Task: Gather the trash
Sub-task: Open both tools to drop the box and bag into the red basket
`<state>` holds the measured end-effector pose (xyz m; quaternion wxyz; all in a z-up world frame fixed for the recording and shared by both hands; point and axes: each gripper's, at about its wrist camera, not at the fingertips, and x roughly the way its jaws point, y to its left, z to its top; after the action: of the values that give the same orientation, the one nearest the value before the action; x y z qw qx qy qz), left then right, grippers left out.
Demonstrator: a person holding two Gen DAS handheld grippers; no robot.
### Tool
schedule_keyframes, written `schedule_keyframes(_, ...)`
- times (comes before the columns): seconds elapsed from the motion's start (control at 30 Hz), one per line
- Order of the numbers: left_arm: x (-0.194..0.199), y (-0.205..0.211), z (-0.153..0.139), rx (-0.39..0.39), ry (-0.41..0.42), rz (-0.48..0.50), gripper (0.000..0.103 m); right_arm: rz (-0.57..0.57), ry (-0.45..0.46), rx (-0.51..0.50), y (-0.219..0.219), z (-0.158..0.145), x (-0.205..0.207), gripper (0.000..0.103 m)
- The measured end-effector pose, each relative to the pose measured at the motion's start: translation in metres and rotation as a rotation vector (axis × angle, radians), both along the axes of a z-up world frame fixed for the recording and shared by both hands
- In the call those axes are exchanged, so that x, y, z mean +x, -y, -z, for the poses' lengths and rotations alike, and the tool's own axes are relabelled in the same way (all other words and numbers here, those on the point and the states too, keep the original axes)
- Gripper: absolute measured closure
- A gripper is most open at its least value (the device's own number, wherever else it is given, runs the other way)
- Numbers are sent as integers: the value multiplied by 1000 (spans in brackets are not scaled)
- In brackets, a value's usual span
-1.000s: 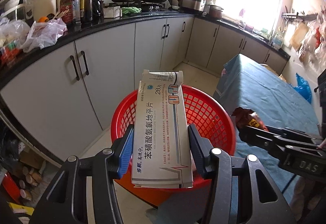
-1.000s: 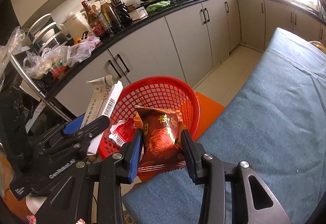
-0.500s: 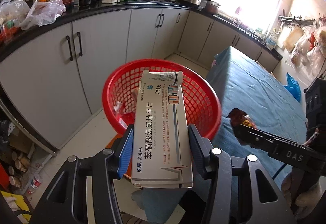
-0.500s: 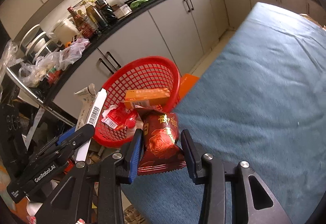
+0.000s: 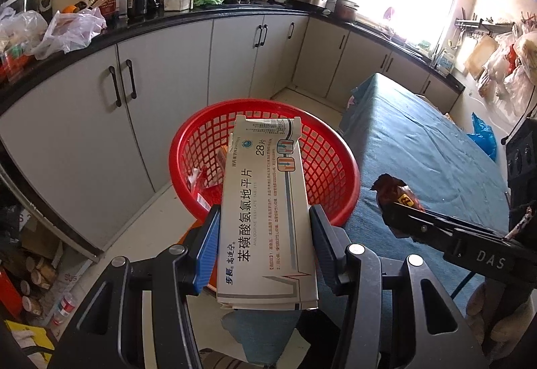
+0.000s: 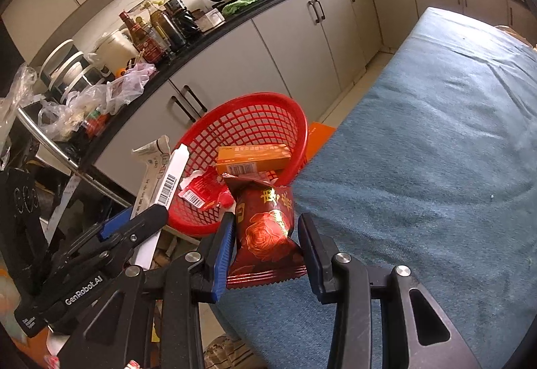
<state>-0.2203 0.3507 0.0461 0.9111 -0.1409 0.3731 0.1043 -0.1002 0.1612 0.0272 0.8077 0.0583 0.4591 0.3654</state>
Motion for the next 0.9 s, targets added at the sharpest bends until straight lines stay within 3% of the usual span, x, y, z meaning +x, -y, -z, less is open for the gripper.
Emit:
schedule_keyframes(0.57, 2, -9, -1, 14, 4, -24, 53, -50, 70, -28, -24, -19, 2, 60)
schedule_keyframes(0.9, 21, -22, -12, 48, 32, -24, 53, -66, 118, -30, -52, -29, 24, 61)
